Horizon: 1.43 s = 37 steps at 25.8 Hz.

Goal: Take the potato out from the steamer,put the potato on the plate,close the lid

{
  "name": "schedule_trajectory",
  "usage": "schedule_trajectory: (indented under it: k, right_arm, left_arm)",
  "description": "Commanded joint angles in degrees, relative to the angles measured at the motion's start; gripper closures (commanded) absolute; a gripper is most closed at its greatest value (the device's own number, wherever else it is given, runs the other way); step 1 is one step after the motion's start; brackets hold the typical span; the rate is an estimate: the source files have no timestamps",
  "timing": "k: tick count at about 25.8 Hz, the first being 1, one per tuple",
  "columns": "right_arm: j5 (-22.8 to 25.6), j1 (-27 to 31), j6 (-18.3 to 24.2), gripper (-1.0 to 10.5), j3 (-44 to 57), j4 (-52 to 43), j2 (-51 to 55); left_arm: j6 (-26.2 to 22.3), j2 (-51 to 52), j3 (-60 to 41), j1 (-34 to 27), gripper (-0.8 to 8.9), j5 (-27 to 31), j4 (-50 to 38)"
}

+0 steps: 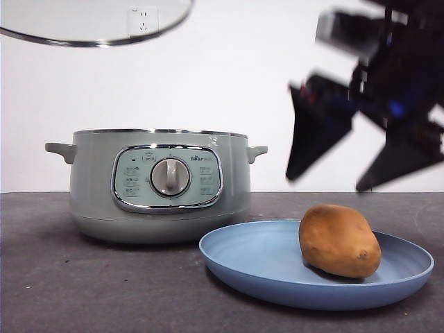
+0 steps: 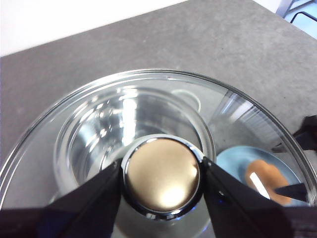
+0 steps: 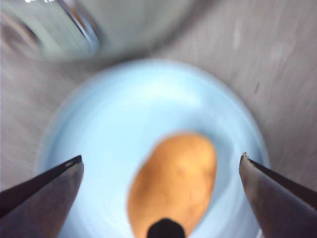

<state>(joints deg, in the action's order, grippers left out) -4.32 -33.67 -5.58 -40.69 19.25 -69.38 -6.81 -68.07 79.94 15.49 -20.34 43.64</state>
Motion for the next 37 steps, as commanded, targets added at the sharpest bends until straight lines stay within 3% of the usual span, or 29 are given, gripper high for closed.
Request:
schedule_trajectory:
  k: [1, 21, 37]
  right_arm:
    - [0.2, 0.0, -0.4, 4.0, -2.1, 2.4, 3.9]
    - [1.8, -0.1, -0.7, 4.1, -10.2, 18.0, 30.6]
    - [1.9, -0.1, -0.6, 4.1, -10.2, 20.3, 32.4]
  left_arm:
    - [-1.0, -3.1, 1.2, 1.6, 8.22, -0.6, -5.9]
    - [-2.9, -23.9, 1.2, 6.7, 8.22, 6.3, -21.0]
    - [-3.9, -27.9, 1.1, 6.7, 8.22, 8.2, -21.2]
